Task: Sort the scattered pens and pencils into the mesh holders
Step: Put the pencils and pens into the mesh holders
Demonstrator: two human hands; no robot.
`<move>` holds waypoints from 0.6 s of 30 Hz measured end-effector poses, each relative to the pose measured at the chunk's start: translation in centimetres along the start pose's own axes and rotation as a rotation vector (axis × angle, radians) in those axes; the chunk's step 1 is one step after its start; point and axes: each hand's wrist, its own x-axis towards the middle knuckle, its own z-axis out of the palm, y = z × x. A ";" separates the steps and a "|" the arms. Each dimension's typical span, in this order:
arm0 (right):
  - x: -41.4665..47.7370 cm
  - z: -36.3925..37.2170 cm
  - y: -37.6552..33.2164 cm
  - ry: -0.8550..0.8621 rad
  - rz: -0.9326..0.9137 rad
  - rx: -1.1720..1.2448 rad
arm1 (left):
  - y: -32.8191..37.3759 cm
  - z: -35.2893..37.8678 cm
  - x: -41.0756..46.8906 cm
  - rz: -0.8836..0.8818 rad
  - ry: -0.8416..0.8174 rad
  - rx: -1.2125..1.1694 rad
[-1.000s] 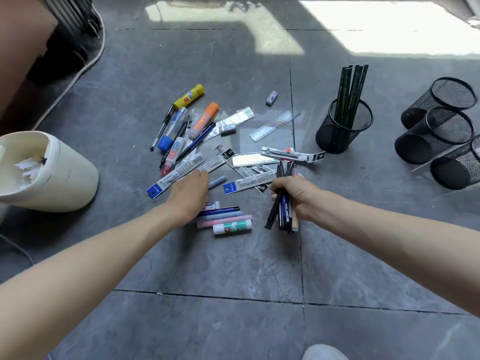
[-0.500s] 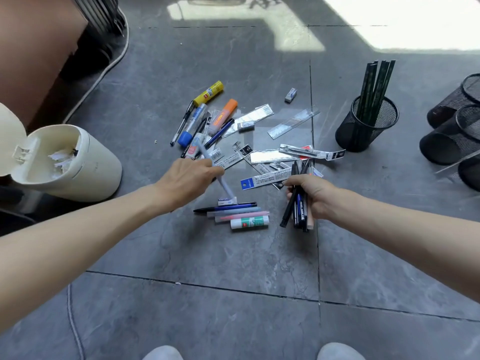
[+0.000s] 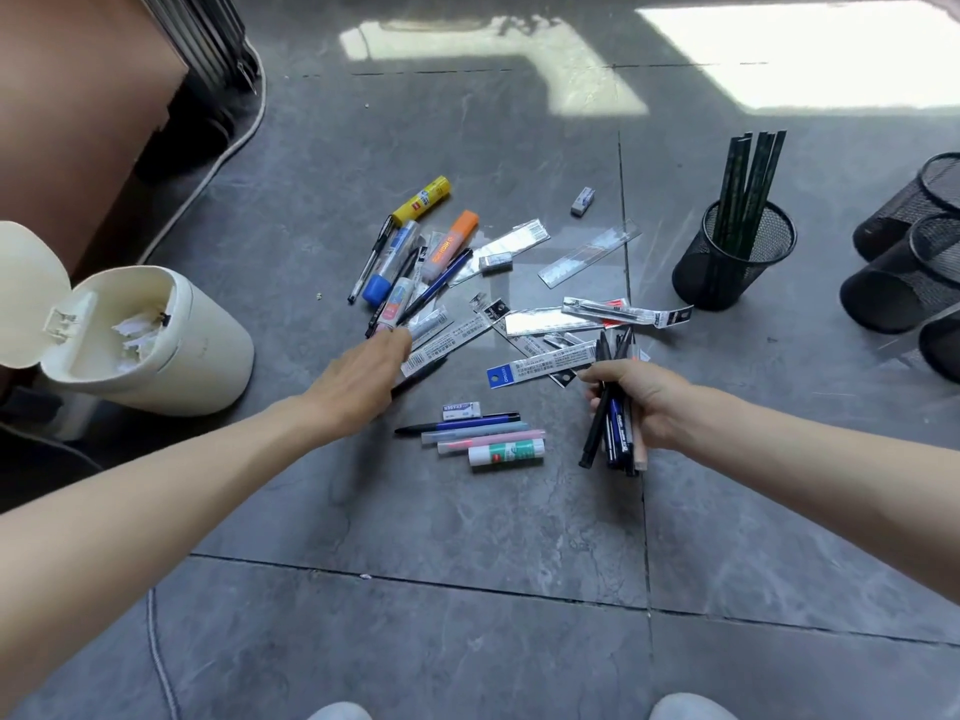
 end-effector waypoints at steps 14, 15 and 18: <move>0.0 0.1 0.2 -0.026 0.033 -0.012 | 1.5 1.4 1.2 -0.293 -0.008 -0.064; -0.1 0.1 0.1 -0.038 0.035 0.005 | 2.2 0.9 1.6 -0.314 -0.001 -0.107; -0.4 0.2 -0.3 -0.062 0.015 0.059 | 5.2 -0.2 2.8 -0.294 -0.006 -0.359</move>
